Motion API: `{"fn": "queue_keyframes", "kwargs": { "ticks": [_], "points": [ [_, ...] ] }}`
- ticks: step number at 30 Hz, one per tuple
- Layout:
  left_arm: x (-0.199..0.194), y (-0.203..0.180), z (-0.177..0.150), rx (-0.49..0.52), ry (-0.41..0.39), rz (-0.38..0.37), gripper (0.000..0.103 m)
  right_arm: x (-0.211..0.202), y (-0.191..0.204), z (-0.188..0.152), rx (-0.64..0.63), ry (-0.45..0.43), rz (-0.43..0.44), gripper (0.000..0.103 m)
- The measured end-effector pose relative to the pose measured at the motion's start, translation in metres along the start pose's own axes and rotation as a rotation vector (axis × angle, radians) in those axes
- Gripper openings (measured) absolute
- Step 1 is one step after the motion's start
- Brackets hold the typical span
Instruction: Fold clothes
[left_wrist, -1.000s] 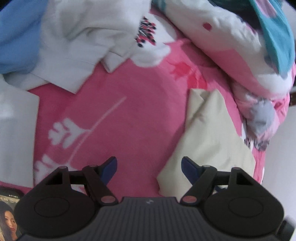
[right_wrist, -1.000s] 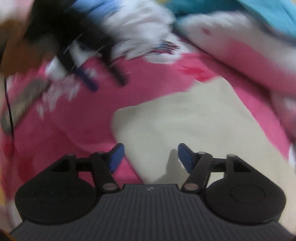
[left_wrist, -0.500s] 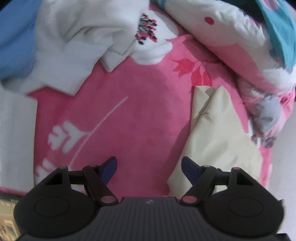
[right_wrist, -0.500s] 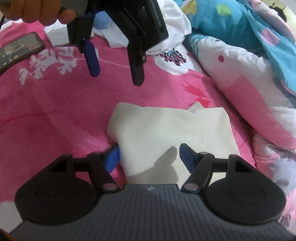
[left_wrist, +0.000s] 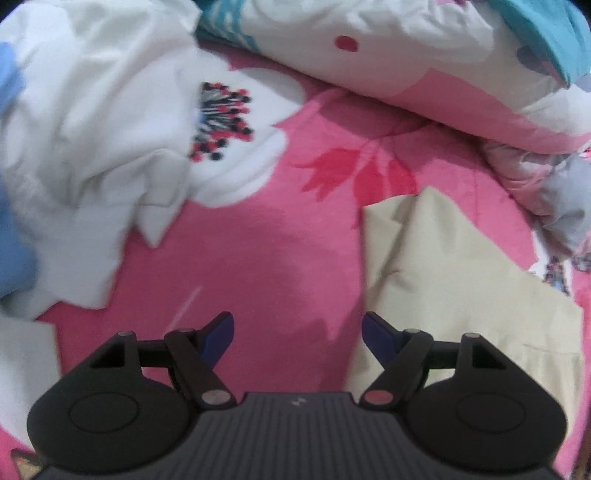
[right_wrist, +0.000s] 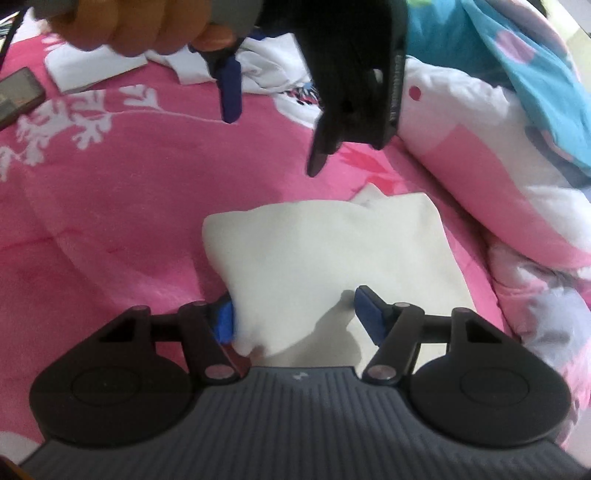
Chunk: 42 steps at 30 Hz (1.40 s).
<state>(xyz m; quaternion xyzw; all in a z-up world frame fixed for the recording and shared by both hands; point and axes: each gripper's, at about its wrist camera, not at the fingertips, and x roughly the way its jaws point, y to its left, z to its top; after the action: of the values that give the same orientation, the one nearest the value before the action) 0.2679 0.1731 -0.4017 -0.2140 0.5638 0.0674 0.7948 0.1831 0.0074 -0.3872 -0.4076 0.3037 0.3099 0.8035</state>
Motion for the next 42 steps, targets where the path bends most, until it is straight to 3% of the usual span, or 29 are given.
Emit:
{"fn": "queue_keyframes", "kwargs": {
  "ticks": [4, 6, 8, 11, 17, 18, 19, 22, 24, 35, 42],
  "points": [
    [0.015, 0.001, 0.013, -0.04, 0.053, -0.15, 0.077, 0.014, 0.012, 0.002, -0.028, 0.022, 0.003, 0.055],
    [0.026, 0.0, 0.018, -0.047, 0.084, -0.23, 0.077, 0.011, 0.005, 0.005, 0.03, 0.024, 0.024, 0.038],
    [0.036, -0.003, 0.024, -0.042, 0.121, -0.29, 0.077, 0.001, -0.002, 0.006, 0.08, 0.014, 0.015, 0.031],
    [0.052, -0.009, 0.031, -0.038, 0.166, -0.363, 0.077, -0.012, -0.012, 0.009, 0.147, -0.005, -0.004, 0.028],
    [0.073, -0.022, 0.038, 0.019, 0.18, -0.343, 0.075, -0.02, -0.021, 0.012, 0.236, -0.014, -0.014, 0.028],
    [0.073, -0.024, 0.038, 0.024, 0.165, -0.343, 0.066, -0.021, -0.022, 0.012, 0.253, -0.015, -0.013, 0.028],
    [0.072, -0.025, 0.038, 0.028, 0.148, -0.342, 0.043, -0.021, -0.022, 0.012, 0.27, -0.017, -0.012, 0.028],
    [0.068, -0.031, 0.038, 0.03, 0.114, -0.348, 0.026, -0.018, -0.034, 0.012, 0.32, -0.024, -0.012, 0.027],
    [0.062, -0.038, 0.036, 0.041, 0.082, -0.337, 0.021, -0.017, -0.042, 0.01, 0.355, -0.034, -0.015, 0.027],
    [-0.001, -0.109, 0.031, 0.093, -0.088, -0.242, 0.016, -0.053, -0.086, -0.024, 0.593, -0.147, -0.011, 0.027],
    [-0.025, -0.199, 0.026, 0.176, -0.136, -0.257, 0.016, -0.094, -0.134, -0.075, 0.774, -0.207, -0.029, 0.026]
  ]
}}
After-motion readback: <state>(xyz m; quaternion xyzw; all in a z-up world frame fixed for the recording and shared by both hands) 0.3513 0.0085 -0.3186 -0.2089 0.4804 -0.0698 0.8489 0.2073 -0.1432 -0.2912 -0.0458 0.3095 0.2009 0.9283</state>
